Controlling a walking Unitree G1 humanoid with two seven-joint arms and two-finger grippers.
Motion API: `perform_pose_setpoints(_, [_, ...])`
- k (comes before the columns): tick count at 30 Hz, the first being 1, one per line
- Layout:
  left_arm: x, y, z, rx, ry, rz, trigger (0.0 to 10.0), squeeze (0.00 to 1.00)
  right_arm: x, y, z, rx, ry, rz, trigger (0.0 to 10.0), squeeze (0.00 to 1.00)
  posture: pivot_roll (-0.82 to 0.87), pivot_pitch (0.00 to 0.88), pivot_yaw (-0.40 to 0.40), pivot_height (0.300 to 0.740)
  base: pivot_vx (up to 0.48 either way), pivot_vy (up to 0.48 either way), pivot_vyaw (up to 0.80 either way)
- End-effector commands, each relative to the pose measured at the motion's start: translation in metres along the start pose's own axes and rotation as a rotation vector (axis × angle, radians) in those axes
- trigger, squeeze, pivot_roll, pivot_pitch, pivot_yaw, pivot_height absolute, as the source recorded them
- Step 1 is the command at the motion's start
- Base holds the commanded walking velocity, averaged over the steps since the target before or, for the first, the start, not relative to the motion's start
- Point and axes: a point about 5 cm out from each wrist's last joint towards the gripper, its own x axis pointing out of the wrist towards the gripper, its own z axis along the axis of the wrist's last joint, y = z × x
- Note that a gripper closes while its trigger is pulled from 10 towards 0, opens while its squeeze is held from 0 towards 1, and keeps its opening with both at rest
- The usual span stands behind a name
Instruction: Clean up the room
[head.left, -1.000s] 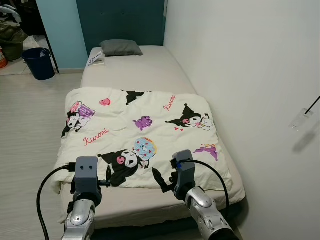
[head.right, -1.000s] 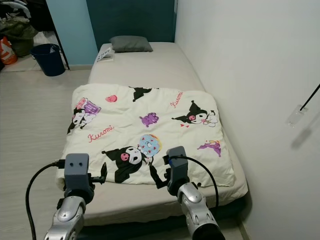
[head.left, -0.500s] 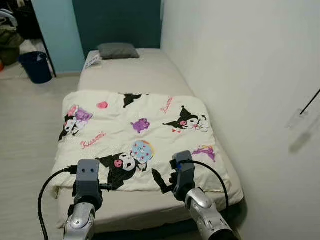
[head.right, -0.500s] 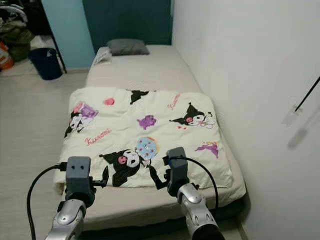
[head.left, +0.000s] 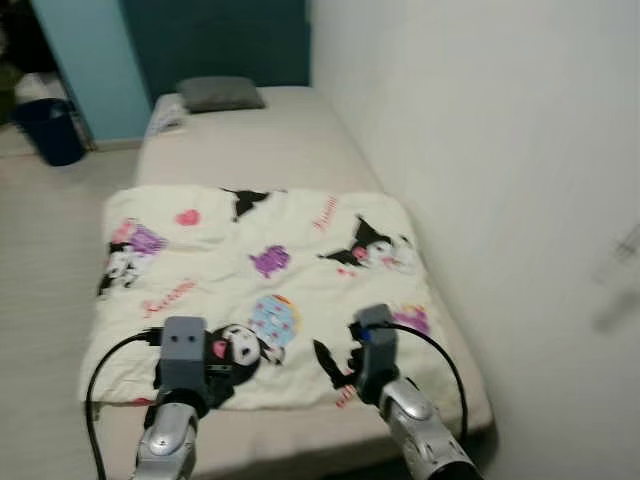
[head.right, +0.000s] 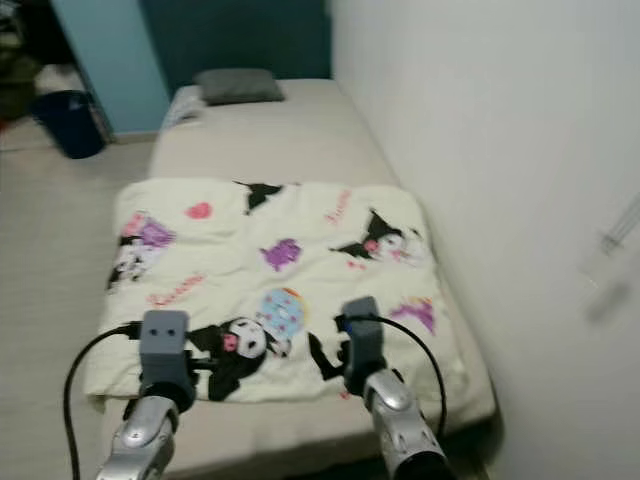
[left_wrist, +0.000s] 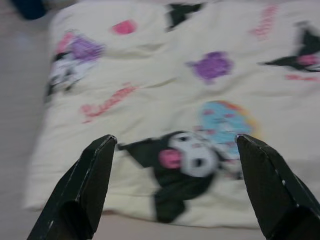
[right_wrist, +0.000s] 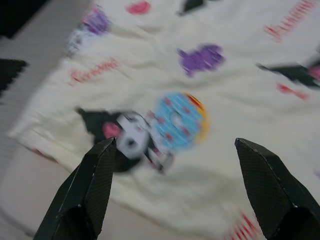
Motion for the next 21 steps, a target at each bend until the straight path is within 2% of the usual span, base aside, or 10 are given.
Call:
perform_pose_setpoints(1, [-0.0034, 0.0021, -0.0057, -0.001, 0.023, 0.008, 10.0, 0.00, -0.0038, 0.0028, -0.0101, 0.016, 0.025, 0.002, 10.0, 0.00, -0.01, 0.133, -0.049, 0.740, 0.000, 0.000, 0.00])
perform_pose_setpoints(21, [-0.0055, 0.0012, -0.0066, -0.007, 0.024, 0.002, 10.0, 0.00, -0.0054, 0.0040, -0.0120, 0.021, 0.019, 0.007, 10.0, 0.00, -0.01, 0.121, -0.047, 0.740, 0.000, 0.000, 0.00])
